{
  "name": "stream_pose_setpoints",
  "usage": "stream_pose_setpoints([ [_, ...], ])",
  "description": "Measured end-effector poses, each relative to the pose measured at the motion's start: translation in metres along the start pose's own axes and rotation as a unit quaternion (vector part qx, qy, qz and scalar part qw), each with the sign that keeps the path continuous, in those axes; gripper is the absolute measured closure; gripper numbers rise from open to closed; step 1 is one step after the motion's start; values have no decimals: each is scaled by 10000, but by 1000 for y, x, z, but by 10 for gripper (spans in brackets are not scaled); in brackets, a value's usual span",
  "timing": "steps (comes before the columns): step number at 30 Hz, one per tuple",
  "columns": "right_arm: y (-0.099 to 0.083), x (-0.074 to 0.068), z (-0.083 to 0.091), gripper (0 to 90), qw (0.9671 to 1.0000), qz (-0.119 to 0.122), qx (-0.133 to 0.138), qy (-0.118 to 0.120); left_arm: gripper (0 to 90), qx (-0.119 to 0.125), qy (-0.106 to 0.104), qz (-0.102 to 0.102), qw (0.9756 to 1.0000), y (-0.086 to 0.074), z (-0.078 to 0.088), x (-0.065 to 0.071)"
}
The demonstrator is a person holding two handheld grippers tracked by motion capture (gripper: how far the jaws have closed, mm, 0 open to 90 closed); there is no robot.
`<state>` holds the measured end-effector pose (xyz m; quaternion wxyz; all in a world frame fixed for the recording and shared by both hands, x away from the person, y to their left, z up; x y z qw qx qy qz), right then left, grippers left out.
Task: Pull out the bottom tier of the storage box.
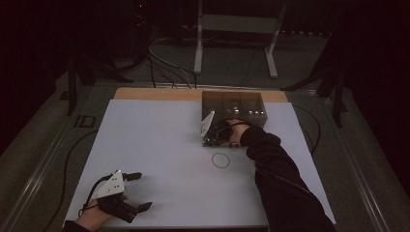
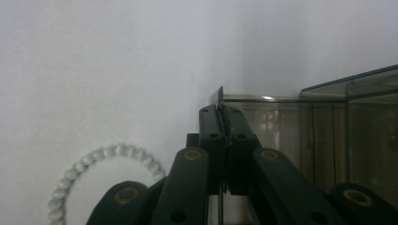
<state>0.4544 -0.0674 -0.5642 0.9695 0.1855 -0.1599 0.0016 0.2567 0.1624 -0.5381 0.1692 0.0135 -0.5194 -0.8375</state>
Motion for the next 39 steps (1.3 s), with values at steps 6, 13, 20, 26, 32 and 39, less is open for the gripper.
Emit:
stream_pose_setpoints([
  [6, 0, -4, 3, 888, 10000, -54, 7, 60, 1, 2, 0, 2, 10000, 0, 0, 0],
  [13, 2, -9, 4, 892, 9998, -64, -30, 165, 2, -4, -3, -4, 10000, 0, 0, 0],
  [20, 0, -16, 8, 892, 9996, -1, 9, 271, 1, -1, 3, -3, 10000, 0, 0, 0],
  [26, 0, -20, 10, 892, 9995, 74, 60, 317, 1, -4, 3, 0, 10000, 0, 0, 0],
  [32, -1, -20, 8, 891, 9995, -45, 89, 293, 1, -15, 2, -7, 10000, 0, 0, 0],
  [39, -1, -19, 7, 891, 9994, -143, 114, 291, 2, -18, -2, -9, 10000, 0, 0, 0],
])
Point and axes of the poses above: each handheld gripper's, and its own axes: z roughly backward along the jaws, y roughly out of its top, x roughly to its right, the point moved 9 cm from there along -z, roughly forward along the jaws, and after that the axes turned 12 degrees about -y, right-handed, at the moved point
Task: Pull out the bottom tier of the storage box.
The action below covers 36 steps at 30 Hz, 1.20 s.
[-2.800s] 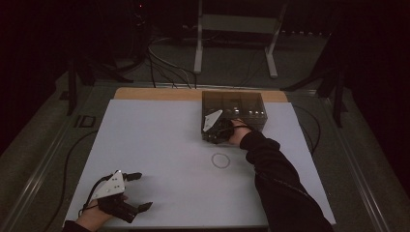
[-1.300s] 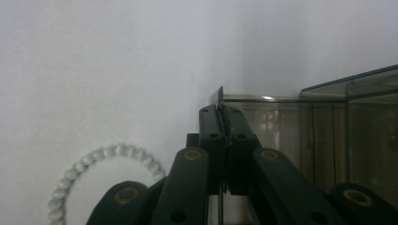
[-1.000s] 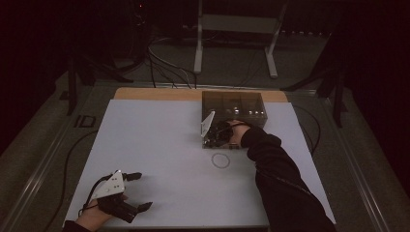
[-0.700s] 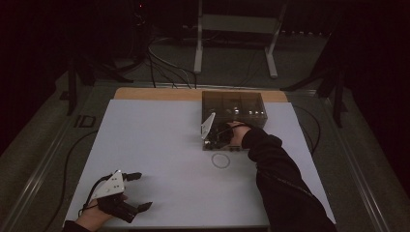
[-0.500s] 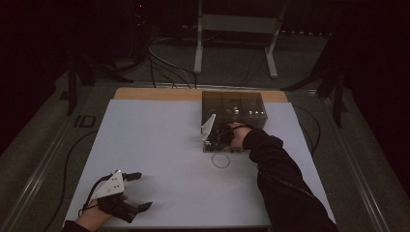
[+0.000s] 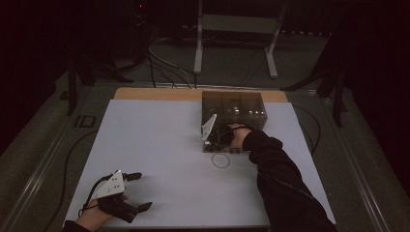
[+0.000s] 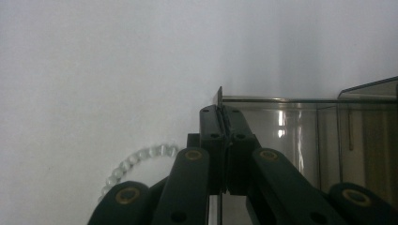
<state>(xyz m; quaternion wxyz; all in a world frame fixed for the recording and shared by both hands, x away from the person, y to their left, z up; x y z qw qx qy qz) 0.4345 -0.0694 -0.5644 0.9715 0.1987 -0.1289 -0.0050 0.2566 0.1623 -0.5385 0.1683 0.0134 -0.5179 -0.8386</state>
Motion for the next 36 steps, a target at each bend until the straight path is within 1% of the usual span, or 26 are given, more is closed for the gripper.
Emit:
stream_pose_setpoints([
  [2, 0, 0, 0, 890, 10000, -29, 26, 12, 1, -4, 0, -3, 10000, 0, 0, 0],
  [4, 0, 0, 0, 887, 9999, -113, 27, 14, 1, -1, 11, 0, 10000, 0, 0, 0],
  [6, 0, 0, 1, 878, 10000, -95, 24, -9, 1, 7, 9, 7, 10000, 0, 0, 0],
  [7, 0, 0, 1, 861, 9999, -104, 41, -31, 1, 8, 15, 5, 10000, 0, 0, 0],
  [9, 1, 2, 4, 765, 9998, -65, 114, -144, 1, 6, 13, 5, 10000, 0, 0, 0],
  [11, 1, 4, 8, 661, 9995, -111, 142, -275, 2, 6, 11, 9, 10000, 0, 0, 0],
  [13, 2, 7, 12, 541, 9985, -151, 256, -468, 2, 2, 16, 5, 10000, 0, 0, 0],
  [14, 2, 8, 15, 500, 9978, -240, 297, -535, 1, 3, 15, 7, 10000, 0, 0, 0],
  [16, 3, 11, 21, 453, 9966, -320, 428, -627, 1, -2, 15, 4, 10000, 0, 0, 0],
  [18, 4, 13, 26, 382, 9951, -469, 512, -705, 1, -9, 13, 8, 10000, 0, 0, 0],
  [19, 4, 13, 26, 382, 9951, -469, 512, -705, 2, -9, 13, 8, 10000, 0, 0, 0],
  [20, 3, 14, 33, 305, 9934, -619, 595, -765, 1, -10, 14, 12, 10000, 0, -1, 0],
  [21, 3, 14, 34, 282, 9928, -658, 634, -777, 1, -10, 15, 18, 10000, 0, -1, 0],
  [22, 3, 14, 34, 282, 9928, -658, 634, -777, 1, -10, 15, 18, 10000, 0, -1, 0],
  [23, 2, 14, 36, 260, 9920, -736, 661, -786, 1, -17, 21, 22, 10000, -1, -1, -1],
  [24, 1, 14, 40, 188, 9905, -880, 717, -776, 1, -16, 21, 23, 10000, 0, -1, -1],
  [25, -1, 14, 42, 140, 9901, -941, 721, -758, 1, -15, 22, 25, 10000, 0, -1, -1],
  [26, -3, 13, 43, 140, 9898, -947, 741, -764, 1, -18, 23, 23, 10000, -1, -1, 0],
  [28, -6, 13, 49, 125, 9865, -1088, 879, -846, 1, -19, 20, 26, 10000, -1, -1, 0],
  [29, -7, 12, 50, 116, 9858, -1144, 911, -830, 1, -19, 21, 26, 10000, -1, -1, 0],
  [30, -9, 12, 53, 115, 9844, -1203, 950, -864, 1, -21, 21, 29, 10000, -1, -1, 0],
  [32, -12, 12, 58, 114, 9803, -1394, 1088, -880, 1, -27, 28, 27, 10000, -1, -1, -1],
  [34, -17, 12, 63, 114, 9761, -1532, 1186, -984, 1, -28, 29, 24, 10000, -1, -1, -1],
  [35, -18, 11, 64, 114, 9753, -1566, 1205, -990, 1, -27, 25, 27, 10000, -1, -1, -1],
  [36, -21, 11, 66, 114, 9737, -1608, 1228, -1044, 2, -30, 24, 27, 10000, -1, -1, -1],
])
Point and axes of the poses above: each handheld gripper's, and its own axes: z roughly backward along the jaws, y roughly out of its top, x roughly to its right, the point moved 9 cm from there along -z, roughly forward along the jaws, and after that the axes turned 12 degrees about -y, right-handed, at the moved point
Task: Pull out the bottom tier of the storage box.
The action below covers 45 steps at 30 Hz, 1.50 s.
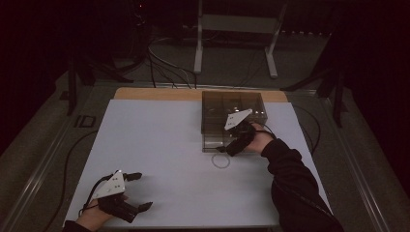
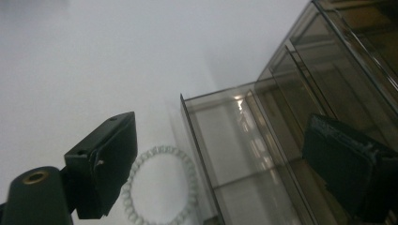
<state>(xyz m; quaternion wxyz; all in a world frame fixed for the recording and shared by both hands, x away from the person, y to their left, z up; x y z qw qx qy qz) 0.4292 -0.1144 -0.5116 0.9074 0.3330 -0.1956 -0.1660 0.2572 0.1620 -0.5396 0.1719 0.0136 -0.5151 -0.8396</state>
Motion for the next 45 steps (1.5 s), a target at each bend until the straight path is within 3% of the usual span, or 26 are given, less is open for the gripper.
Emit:
stream_pose_setpoints([
  [14, -36, -5, 27, 115, 9970, -654, 300, -277, 1, 14, -42, 62, 10000, 0, -2, -2],
  [19, -50, -8, 38, 115, 9928, -953, 496, -525, 1, 23, -60, 55, 10000, 0, -1, -3],
  [28, -75, -19, 52, 115, 9822, -1481, 783, -847, 1, 6, -66, 97, 9999, -2, -2, -5],
  [36, -90, -40, 62, 113, 9792, -1677, 767, -849, 1, -3, -46, 94, 9999, -3, 0, -3],
  [45, -105, -58, 77, 114, 9737, -1845, 830, -1044, 1, -39, -20, 60, 10000, -2, -1, -2],
])
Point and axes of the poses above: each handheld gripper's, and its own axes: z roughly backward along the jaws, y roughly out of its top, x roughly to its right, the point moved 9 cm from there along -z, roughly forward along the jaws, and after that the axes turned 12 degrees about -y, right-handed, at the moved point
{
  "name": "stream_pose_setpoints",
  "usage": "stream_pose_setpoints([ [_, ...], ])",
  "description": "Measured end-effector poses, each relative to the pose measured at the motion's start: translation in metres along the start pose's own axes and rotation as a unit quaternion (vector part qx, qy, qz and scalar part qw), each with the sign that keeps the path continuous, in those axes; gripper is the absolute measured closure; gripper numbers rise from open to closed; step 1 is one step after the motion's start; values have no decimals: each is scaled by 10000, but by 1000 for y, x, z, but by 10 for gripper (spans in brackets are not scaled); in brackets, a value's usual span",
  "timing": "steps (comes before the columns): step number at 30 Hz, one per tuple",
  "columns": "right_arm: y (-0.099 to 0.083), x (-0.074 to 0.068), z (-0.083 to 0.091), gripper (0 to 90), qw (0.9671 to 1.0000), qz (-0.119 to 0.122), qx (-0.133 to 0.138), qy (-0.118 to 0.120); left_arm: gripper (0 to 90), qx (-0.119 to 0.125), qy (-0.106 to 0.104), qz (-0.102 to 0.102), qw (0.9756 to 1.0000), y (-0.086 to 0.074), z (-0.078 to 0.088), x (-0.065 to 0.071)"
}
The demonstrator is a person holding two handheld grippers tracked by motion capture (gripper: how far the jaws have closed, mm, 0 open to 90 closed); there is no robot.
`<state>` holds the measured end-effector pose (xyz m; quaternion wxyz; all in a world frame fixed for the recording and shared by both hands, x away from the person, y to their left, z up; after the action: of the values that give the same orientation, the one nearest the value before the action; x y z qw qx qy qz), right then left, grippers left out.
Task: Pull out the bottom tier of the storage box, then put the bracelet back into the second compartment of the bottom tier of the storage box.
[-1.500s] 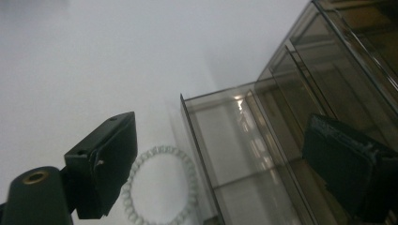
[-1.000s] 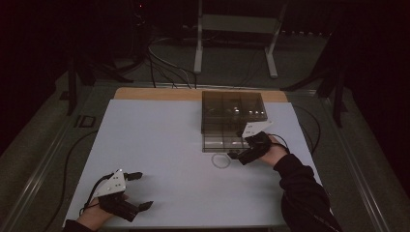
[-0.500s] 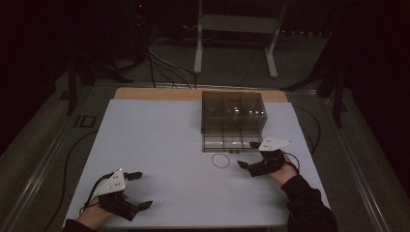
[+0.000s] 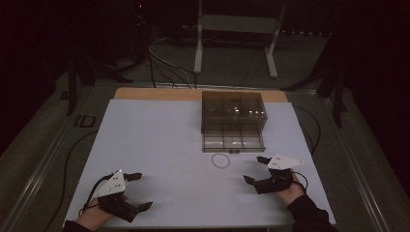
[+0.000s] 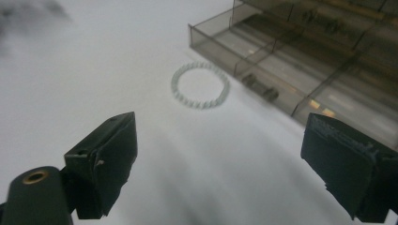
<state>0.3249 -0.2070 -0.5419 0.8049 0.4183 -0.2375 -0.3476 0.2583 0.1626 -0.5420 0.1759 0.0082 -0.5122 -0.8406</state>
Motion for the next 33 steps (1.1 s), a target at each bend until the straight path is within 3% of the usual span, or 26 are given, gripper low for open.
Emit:
stream_pose_setpoints([
  [3, -7, -1, 6, 114, 9999, -52, 44, -142, 1, -5, 0, -4, 10000, 0, 0, 0],
  [7, -14, 2, 10, 114, 9997, -198, 58, -112, 1, 19, -30, -14, 10000, 1, -1, 0],
  [33, -16, 1, 6, 114, 9999, -47, 70, -69, 1, 42, -77, -19, 10000, 2, 0, 2],
])
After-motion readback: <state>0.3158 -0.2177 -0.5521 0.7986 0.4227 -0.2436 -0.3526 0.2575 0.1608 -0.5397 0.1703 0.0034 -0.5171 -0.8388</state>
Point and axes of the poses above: each handheld gripper's, and its own axes: z roughly backward along the jaws, y roughly out of its top, x roughly to its right, the point moved 9 cm from there along -z, roughly forward along the jaws, and after that the axes turned 12 degrees about -y, right-handed, at the moved point
